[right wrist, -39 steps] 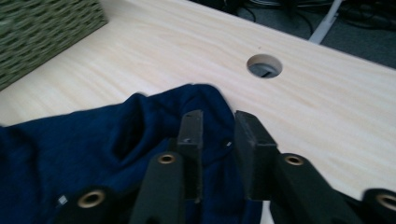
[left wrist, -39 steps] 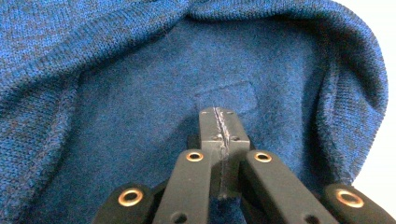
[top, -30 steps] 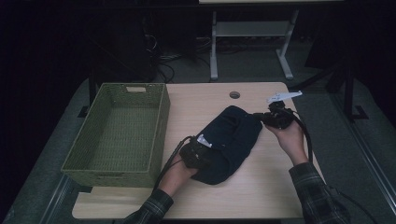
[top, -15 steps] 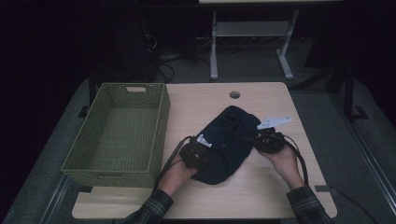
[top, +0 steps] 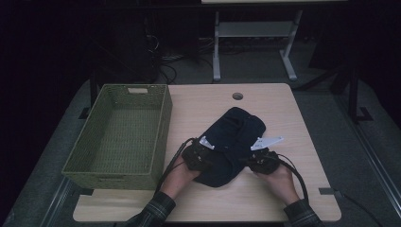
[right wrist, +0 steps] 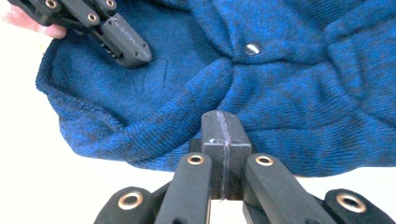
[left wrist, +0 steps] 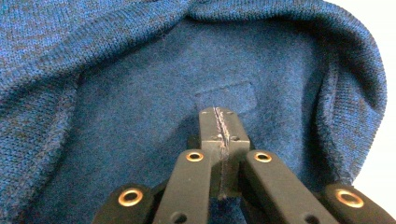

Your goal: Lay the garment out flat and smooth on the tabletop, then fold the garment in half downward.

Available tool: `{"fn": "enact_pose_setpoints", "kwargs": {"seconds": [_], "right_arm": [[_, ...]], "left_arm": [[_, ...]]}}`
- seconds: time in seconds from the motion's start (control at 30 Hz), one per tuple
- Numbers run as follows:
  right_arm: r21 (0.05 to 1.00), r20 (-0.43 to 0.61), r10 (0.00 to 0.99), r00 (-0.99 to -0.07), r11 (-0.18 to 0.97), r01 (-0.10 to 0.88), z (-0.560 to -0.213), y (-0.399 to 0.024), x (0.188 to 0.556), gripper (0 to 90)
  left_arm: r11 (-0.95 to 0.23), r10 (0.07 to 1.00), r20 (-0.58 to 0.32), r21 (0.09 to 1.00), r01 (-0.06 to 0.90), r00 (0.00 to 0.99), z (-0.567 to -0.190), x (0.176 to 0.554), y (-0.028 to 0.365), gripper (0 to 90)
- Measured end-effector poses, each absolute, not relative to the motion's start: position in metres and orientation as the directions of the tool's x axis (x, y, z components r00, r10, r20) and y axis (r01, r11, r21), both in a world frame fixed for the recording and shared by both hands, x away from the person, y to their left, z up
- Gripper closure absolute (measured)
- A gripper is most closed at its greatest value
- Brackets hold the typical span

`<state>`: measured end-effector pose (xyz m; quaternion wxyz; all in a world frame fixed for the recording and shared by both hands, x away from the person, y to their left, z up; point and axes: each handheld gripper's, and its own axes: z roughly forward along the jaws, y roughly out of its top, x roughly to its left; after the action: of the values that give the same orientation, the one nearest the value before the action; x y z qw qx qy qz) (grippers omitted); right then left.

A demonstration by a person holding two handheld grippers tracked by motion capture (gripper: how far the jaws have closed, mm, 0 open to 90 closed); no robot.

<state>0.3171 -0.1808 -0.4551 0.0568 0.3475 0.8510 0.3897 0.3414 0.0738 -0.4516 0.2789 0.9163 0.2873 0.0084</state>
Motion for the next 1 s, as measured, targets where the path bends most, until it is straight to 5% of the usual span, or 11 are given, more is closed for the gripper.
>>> {"fn": "enact_pose_setpoints", "kwargs": {"seconds": [1.0], "right_arm": [[0.701, 0.133, 0.665, -0.735, 0.461, 0.544, -0.472, -0.175, 0.310, 90.0]], "left_arm": [[-0.711, 0.519, -0.126, 0.485, 0.509, 0.846, -0.448, 0.344, 0.068, 88.2]]}}
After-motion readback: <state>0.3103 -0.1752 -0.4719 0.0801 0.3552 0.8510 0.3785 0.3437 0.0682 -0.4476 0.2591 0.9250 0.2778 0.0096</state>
